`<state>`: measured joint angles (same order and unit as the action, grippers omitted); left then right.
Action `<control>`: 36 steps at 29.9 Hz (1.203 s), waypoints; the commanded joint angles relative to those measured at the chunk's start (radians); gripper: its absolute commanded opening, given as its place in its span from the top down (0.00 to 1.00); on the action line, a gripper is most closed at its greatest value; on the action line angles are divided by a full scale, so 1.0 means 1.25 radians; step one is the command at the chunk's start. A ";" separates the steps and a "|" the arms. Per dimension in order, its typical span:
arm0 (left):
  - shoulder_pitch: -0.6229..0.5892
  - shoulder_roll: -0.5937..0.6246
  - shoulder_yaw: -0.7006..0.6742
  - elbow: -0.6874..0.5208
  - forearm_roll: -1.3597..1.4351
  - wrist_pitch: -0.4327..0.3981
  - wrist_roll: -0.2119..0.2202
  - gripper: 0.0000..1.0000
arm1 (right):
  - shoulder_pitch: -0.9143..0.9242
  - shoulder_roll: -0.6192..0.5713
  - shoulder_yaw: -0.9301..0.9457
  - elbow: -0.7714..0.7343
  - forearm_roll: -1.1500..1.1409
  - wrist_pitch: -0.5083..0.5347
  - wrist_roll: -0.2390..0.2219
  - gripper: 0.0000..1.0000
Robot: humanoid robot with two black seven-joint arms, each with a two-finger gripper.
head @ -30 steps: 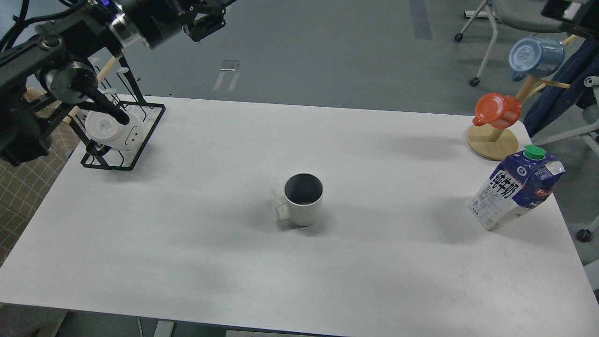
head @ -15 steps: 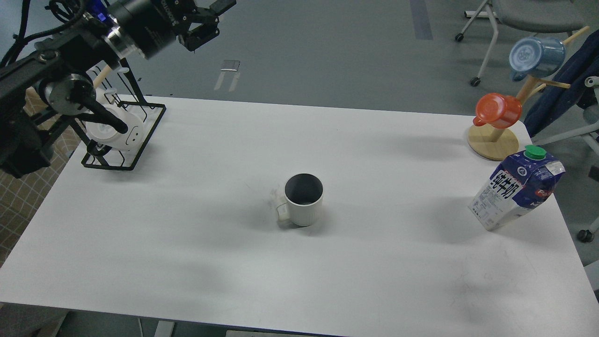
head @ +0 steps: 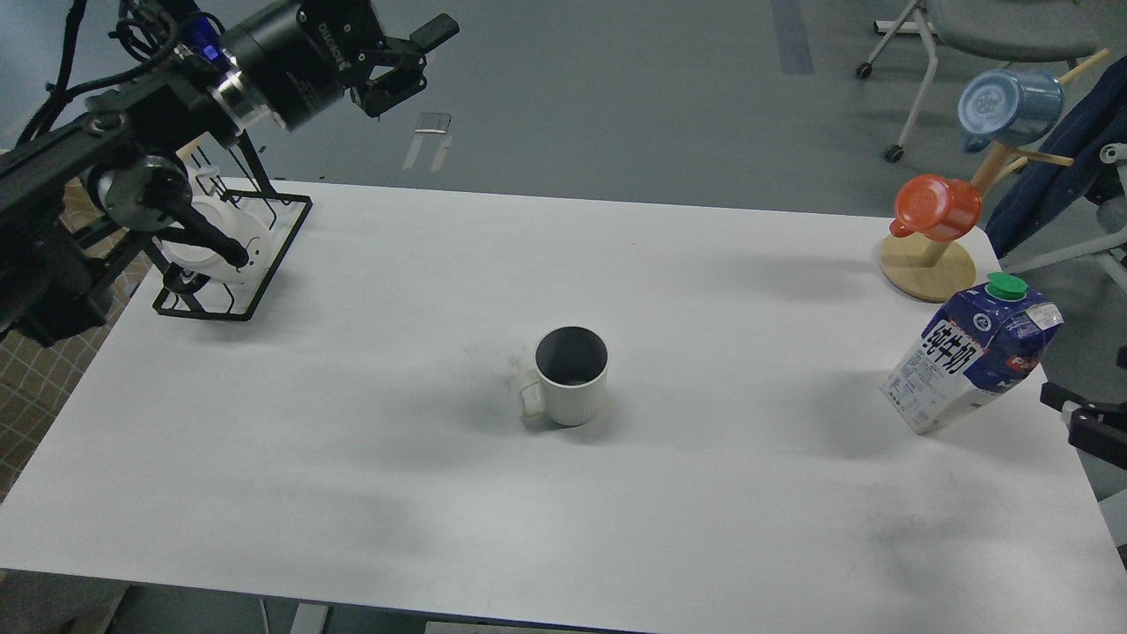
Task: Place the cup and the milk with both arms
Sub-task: 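Reach the right gripper to the milk carton and grasp it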
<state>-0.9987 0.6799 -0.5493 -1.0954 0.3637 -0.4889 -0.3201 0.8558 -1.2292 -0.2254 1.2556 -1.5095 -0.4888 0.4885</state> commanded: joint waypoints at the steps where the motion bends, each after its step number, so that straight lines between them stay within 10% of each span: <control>1: 0.000 0.000 -0.001 0.000 0.000 0.000 0.000 0.03 | -0.001 0.054 0.002 -0.024 0.001 0.000 0.000 0.00; 31: 0.005 0.002 -0.001 -0.004 0.001 0.000 0.001 0.03 | -0.028 0.186 0.060 -0.114 0.043 0.000 0.000 0.07; 36: 0.006 0.003 -0.002 -0.005 0.001 0.000 0.001 0.03 | -0.029 0.187 0.061 -0.114 0.043 0.000 0.000 0.32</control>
<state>-0.9914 0.6828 -0.5518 -1.1011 0.3651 -0.4887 -0.3191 0.8205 -0.9980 -0.1494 1.1134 -1.4557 -0.4888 0.4888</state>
